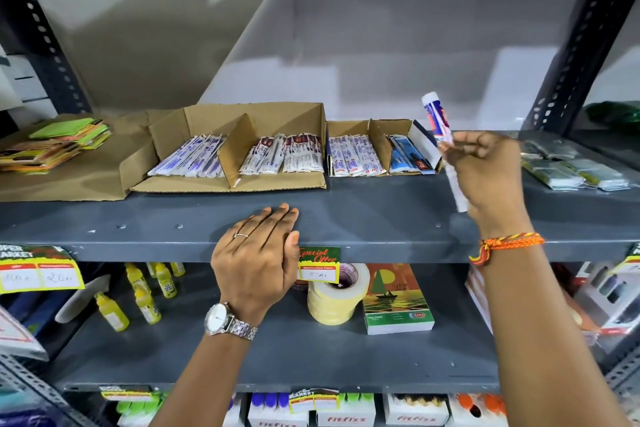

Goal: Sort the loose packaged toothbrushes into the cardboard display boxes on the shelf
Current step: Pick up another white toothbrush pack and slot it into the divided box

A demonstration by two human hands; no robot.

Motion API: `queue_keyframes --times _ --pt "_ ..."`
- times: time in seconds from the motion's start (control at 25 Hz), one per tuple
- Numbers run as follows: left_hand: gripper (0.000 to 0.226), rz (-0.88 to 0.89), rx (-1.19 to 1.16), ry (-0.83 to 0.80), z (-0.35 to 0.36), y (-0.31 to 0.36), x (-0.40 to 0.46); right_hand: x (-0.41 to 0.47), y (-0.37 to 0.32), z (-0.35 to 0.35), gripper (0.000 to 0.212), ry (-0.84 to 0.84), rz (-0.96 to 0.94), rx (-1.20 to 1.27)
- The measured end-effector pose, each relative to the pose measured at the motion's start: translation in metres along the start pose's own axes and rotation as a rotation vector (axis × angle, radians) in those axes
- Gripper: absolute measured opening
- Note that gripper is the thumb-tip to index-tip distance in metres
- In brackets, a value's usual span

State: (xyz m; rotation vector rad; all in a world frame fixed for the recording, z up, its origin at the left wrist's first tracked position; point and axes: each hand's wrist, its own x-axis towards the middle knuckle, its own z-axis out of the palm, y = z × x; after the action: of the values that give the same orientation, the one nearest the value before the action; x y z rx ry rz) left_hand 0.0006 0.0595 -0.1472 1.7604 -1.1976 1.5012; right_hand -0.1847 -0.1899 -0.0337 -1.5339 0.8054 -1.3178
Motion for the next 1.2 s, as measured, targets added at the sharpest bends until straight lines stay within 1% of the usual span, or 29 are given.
queue_keyframes --times 0.08,0.2,0.52,0.6,0.76,0.84,0.92,1.0,1.08,1.2 --pt "0.042 -0.001 0.003 -0.001 -0.001 0.0 0.0 -0.021 -0.01 0.012 0.018 -0.068 0.059 0.201" --pt "0.042 -0.004 0.005 -0.002 -0.002 0.001 0.001 -0.037 -0.017 0.015 0.018 -0.127 0.157 0.357" --pt "0.043 -0.022 0.002 -0.008 -0.003 0.003 0.002 -0.054 -0.021 0.019 0.011 -0.237 0.235 0.427" --pt "0.043 -0.029 0.001 -0.013 -0.003 0.003 0.002 -0.058 -0.02 0.021 0.013 -0.239 0.243 0.424" --pt "0.043 -0.034 0.001 -0.02 -0.003 0.003 0.001 -0.06 -0.017 0.022 0.03 -0.222 0.215 0.387" --pt "0.044 -0.034 0.003 -0.023 -0.003 0.003 0.001 -0.061 -0.017 0.02 0.029 -0.233 0.202 0.382" --pt "0.044 -0.037 0.009 -0.023 -0.004 0.003 0.001 -0.063 -0.019 0.019 0.022 -0.256 0.207 0.385" --pt "0.044 -0.039 0.007 -0.023 -0.003 0.004 0.001 -0.064 -0.023 0.018 0.02 -0.303 0.211 0.406" --pt "0.044 -0.039 0.005 -0.028 -0.004 0.003 0.001 -0.065 -0.03 0.023 0.022 -0.386 0.21 0.441" --pt "0.045 -0.031 0.006 -0.06 -0.006 0.002 0.003 -0.061 -0.043 0.044 0.027 -0.51 0.157 0.367"
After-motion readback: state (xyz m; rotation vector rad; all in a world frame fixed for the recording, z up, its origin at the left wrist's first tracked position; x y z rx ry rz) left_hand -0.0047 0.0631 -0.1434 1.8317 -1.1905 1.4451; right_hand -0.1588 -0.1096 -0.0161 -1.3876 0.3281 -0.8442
